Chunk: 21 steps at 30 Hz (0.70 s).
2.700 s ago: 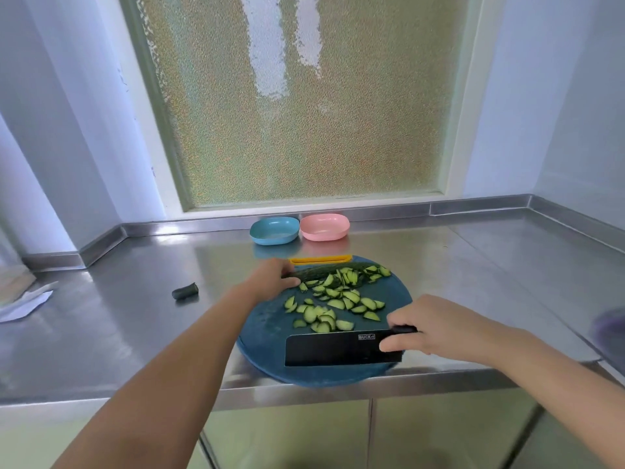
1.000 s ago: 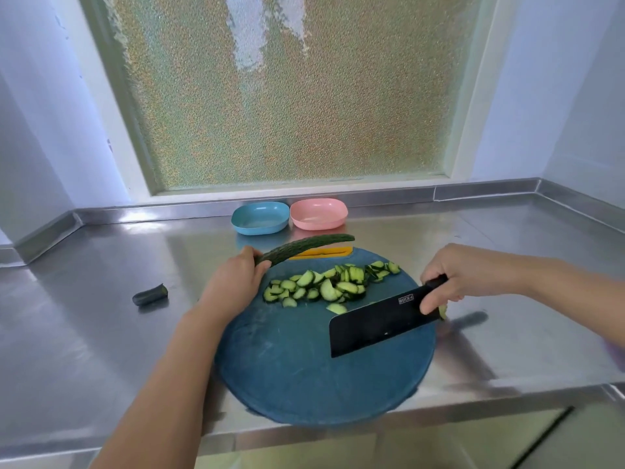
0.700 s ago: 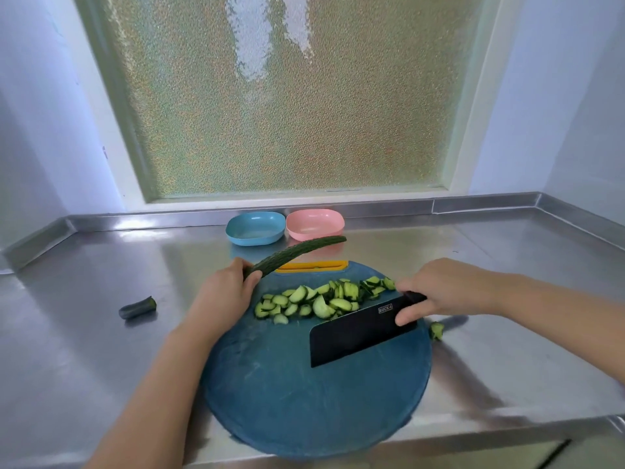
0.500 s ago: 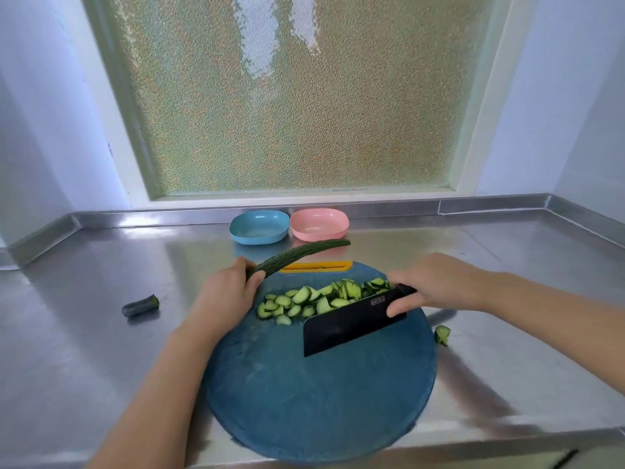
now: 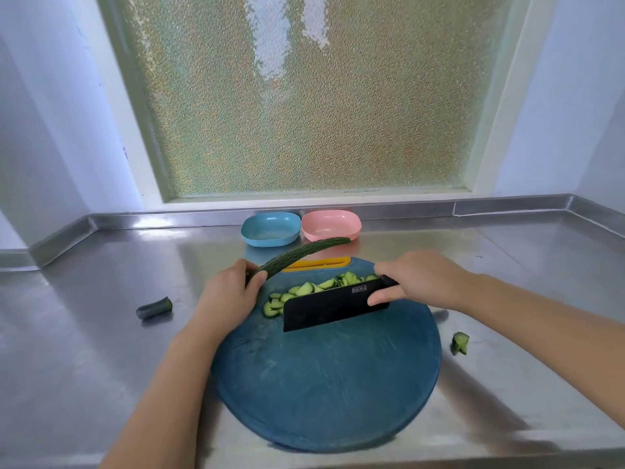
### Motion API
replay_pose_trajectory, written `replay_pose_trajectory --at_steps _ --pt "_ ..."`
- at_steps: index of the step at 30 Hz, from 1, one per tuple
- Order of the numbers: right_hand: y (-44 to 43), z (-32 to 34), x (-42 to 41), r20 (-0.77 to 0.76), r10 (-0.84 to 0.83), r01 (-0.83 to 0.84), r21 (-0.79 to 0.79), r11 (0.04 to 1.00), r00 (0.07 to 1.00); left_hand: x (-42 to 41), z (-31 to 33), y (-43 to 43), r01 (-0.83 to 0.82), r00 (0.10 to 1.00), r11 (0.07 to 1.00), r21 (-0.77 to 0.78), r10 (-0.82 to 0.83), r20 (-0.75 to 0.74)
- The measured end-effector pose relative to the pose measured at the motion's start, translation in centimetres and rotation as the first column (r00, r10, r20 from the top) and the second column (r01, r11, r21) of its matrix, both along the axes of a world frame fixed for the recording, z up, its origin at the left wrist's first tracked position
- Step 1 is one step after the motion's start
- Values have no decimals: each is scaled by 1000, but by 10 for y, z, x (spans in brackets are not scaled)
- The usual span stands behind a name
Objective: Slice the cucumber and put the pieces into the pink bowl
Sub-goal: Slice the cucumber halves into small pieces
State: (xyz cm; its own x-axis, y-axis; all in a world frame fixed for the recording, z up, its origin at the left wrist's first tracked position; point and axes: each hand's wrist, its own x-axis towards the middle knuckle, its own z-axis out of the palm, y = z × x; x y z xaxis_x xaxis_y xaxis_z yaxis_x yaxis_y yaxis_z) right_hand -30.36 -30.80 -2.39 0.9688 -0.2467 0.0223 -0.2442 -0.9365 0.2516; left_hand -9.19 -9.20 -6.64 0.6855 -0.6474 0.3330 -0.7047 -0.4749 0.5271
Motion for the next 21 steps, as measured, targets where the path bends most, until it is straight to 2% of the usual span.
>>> replay_pose_trajectory --at_steps 5,10,21 --pt "8 2 11 -2 -10 10 -11 1000 1000 6 1 4 17 992 999 -49 -23 -125" --pt "12 6 20 5 -18 18 46 999 1000 12 0 7 29 969 993 -115 -56 -240" --pt "22 3 34 72 -41 36 70 997 997 13 -1 7 28 965 987 -157 -68 -255"
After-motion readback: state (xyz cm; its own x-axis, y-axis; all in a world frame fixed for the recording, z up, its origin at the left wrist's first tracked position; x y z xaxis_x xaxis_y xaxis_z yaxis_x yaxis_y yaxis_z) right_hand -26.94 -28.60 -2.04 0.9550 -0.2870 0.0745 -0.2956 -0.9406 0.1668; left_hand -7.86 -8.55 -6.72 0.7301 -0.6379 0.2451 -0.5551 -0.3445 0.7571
